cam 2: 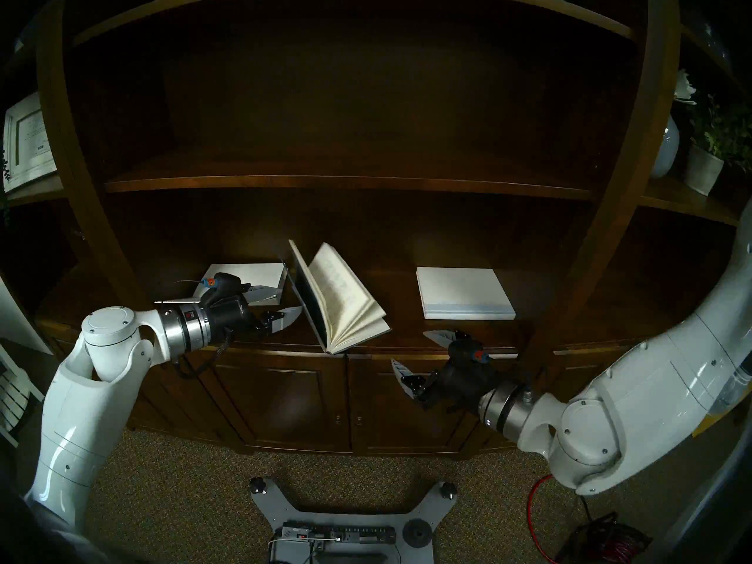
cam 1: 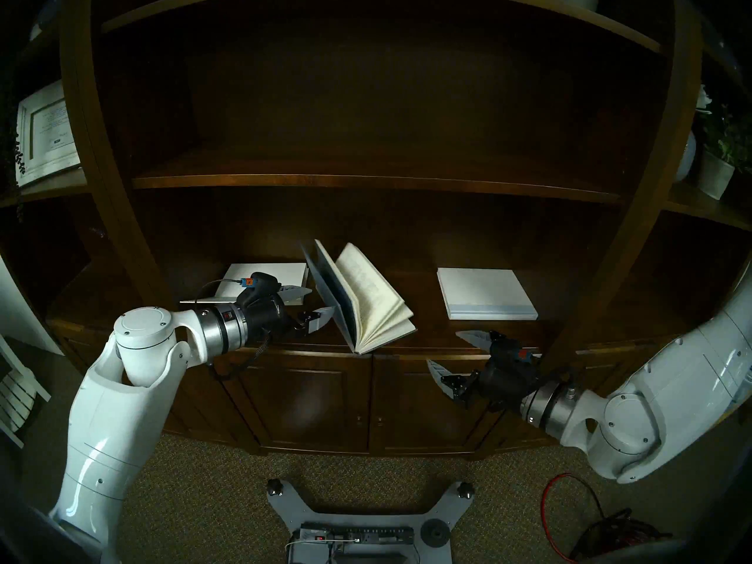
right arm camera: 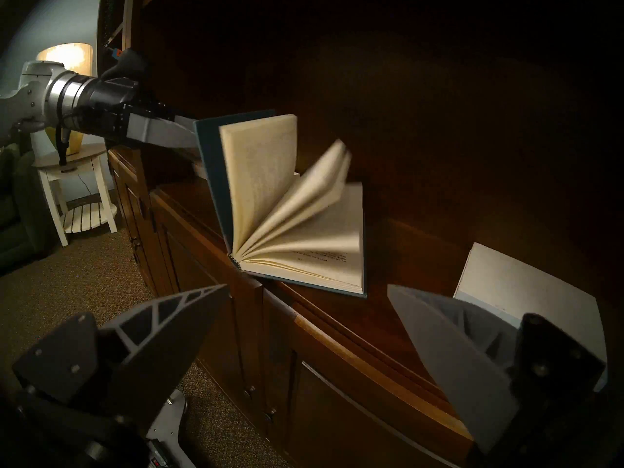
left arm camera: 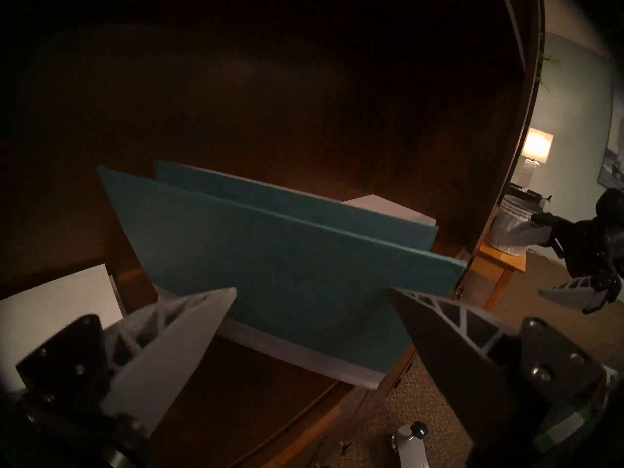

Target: Close the books and align them horizontally on the shelf

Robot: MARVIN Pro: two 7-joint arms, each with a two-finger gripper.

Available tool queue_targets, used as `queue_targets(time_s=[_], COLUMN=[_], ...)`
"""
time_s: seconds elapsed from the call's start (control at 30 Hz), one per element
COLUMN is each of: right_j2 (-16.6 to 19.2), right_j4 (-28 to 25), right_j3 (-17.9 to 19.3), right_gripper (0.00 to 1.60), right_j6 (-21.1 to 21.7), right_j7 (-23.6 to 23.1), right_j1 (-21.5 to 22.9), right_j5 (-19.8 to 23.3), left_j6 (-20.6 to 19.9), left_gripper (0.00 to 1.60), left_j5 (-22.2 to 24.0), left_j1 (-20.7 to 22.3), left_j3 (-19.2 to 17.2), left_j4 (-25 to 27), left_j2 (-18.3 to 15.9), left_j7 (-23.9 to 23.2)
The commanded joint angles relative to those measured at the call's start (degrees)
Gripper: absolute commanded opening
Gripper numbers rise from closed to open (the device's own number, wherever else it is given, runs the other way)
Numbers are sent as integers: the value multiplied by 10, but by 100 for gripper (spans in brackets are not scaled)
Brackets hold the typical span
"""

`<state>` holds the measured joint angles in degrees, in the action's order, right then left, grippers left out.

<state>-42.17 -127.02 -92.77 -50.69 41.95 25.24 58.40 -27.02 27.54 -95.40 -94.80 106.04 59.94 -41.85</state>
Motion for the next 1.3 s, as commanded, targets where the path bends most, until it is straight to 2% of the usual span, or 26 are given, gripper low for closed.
queue_targets(time_s=[0.0, 0.33, 0.4, 0.5, 0.53, 0.57, 0.6, 0.77, 0.83, 0.97, 1.07, 1.1, 1.17, 1.27], right_j2=[-1, -1, -1, -1, -1, -1, -1, -1, -1, -1, -1, -1, -1, -1], right_j4=[1, 1, 1, 1, 1, 1, 1, 1, 1, 1, 1, 1, 1, 1], right_j3=[6, 5, 5, 5, 5, 5, 5, 5, 5, 5, 5, 5, 5, 5], right_gripper=[160, 160, 160, 160, 160, 160, 160, 160, 160, 160, 160, 160, 160, 160], right_j6=[-2, -2, -2, -2, -2, -2, -2, -2, -2, -2, -2, -2, -2, -2], right_j7=[0, 1, 1, 1, 1, 1, 1, 1, 1, 1, 1, 1, 1, 1], right_j1=[7, 6, 6, 6, 6, 6, 6, 7, 7, 7, 7, 7, 7, 7], right_j5=[-1, -1, -1, -1, -1, -1, -1, -1, -1, -1, -1, -1, -1, -1], left_j6=[-6, -25, -28, -47, -47, -55, -55, -88, -106, -123, -127, -122, -124, -101], left_gripper=[160, 160, 160, 160, 160, 160, 160, 160, 160, 160, 160, 160, 160, 160], left_j5=[46, 109, 114, 131, 131, 145, 145, 143, 127, 108, 91, 87, 63, 48], left_j1=[58, 52, 50, 27, 27, 11, 11, -62, -64, -100, -127, -148, -150, -180], left_j3=[-28, -133, -142, -186, -186, -198, -198, -262, -277, -311, -331, -340, -344, -347], left_j4=[-14, 1, 5, 33, 33, 43, 43, 90, 96, 117, 121, 125, 117, 112], left_j2=[7, -15, -18, -31, -31, -46, -46, -47, -31, -11, 5, 6, 24, 30], left_j7=[-23, -59, -62, -81, -81, -90, -90, -127, -150, -185, -212, -218, -236, -244])
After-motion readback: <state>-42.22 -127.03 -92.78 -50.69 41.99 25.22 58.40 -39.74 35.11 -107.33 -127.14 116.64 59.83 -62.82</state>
